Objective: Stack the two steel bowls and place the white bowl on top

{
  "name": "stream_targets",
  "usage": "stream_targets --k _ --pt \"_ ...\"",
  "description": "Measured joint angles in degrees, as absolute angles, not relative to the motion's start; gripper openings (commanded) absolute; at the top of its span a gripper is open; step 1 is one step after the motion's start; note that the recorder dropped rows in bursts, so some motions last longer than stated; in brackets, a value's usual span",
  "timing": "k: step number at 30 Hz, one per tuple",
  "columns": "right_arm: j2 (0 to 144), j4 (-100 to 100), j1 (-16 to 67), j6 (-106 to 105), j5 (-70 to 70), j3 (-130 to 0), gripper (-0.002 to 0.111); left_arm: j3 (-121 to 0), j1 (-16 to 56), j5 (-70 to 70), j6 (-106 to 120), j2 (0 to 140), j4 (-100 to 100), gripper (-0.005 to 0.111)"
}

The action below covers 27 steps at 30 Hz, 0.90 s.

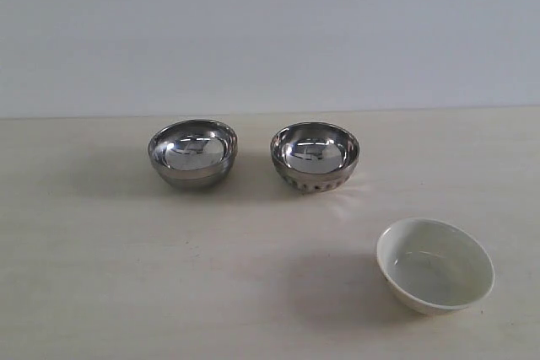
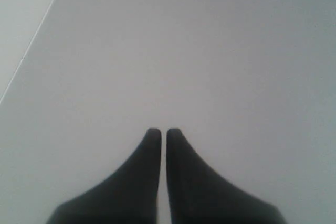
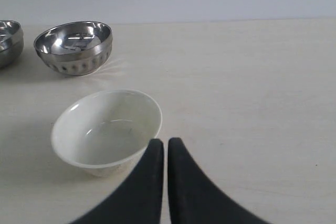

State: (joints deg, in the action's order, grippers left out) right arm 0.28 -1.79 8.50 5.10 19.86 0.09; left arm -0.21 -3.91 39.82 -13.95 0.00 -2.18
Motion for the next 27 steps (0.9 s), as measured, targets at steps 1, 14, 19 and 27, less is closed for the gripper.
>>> stream_targets --k 1,14,19,27 --pt "0.28 -1.79 8.5 5.1 19.86 0.09 0.0 -0.21 -3.91 41.31 -15.06 0.0 -2.18 0.004" --pt "0.28 -1.79 8.5 5.1 19.86 0.09 0.0 -12.22 -3.91 44.55 -19.56 7.5 -2.18 0.004" --pt "0.28 -1.79 8.5 5.1 19.86 0.09 0.0 -21.04 -3.91 38.57 -20.85 18.31 -2.18 0.004" --pt "0.28 -1.79 8.5 5.1 19.86 0.09 0.0 -39.2 -3.91 13.2 -17.61 41.76 1.4 0.004"
